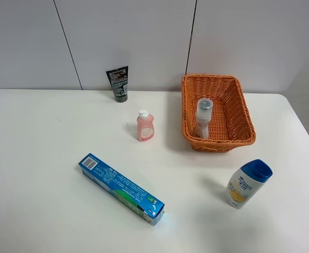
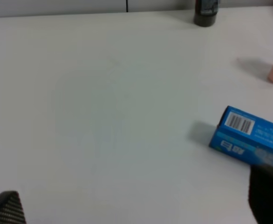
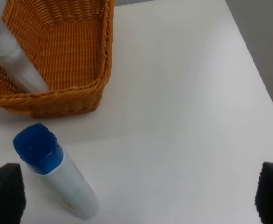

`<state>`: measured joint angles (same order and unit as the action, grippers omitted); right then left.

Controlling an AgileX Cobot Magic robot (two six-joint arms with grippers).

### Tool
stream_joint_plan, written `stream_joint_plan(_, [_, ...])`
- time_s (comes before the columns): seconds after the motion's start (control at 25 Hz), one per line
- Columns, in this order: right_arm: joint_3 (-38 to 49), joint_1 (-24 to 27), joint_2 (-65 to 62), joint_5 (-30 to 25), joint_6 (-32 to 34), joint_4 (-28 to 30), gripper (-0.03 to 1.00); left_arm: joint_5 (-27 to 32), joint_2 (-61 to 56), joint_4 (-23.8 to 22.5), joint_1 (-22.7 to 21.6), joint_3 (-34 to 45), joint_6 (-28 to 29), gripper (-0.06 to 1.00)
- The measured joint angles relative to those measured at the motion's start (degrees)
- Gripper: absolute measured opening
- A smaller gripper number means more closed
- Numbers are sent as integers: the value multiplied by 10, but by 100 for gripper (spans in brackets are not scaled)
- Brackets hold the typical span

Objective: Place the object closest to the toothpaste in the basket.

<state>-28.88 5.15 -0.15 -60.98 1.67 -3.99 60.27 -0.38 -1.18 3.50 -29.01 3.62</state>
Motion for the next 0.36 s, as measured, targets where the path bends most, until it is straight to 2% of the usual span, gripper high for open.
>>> stream_joint_plan(0.12, [0,0,0,0,0,0,99,0,0,0,-27,0,-1,95])
stream_joint_plan(0.36, [0,0,0,0,0,0,99,0,0,0,-32,0,-2,95])
